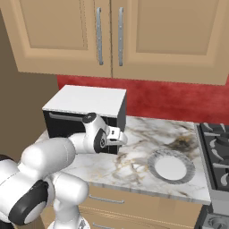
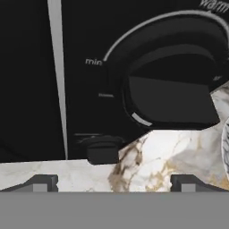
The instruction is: Pick up the bagel from the plate, place it on the toaster oven rack, close the door, and set the timer.
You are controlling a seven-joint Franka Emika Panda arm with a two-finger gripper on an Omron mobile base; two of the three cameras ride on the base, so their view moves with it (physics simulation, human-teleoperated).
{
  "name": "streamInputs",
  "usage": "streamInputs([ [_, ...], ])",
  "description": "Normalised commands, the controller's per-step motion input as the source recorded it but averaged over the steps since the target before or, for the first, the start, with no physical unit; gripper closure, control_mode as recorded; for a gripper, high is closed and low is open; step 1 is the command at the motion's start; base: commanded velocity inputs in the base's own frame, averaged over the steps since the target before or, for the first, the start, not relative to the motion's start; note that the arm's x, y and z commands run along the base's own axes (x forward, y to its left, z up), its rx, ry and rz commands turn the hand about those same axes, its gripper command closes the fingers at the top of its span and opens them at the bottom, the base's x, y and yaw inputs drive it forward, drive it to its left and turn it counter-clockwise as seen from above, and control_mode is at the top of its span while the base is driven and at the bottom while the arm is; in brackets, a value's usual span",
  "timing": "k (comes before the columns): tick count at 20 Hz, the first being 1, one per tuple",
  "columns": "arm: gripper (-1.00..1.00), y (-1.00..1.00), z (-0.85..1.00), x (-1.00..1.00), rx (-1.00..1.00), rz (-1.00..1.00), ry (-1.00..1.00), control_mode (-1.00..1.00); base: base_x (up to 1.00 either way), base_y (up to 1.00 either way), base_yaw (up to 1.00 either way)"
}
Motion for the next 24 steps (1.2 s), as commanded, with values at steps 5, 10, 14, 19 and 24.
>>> streamInputs([
  [5,-1.00,0.00,-0.10,0.16,0.00,0.00,0.00,-1.00,0.00,0.00,0.00],
  [10,-1.00,-0.01,-0.07,0.15,0.00,0.00,0.00,-1.00,0.00,0.00,0.00],
  [14,-1.00,-0.01,-0.08,0.17,0.00,0.00,0.00,-1.00,0.00,0.00,0.00],
  [19,-1.00,-0.04,-0.07,0.14,0.00,0.00,0.00,-1.00,0.00,0.00,0.00],
  [24,-1.00,-0.03,-0.09,0.09,0.00,0.01,0.00,-1.00,0.00,0.00,0.00],
])
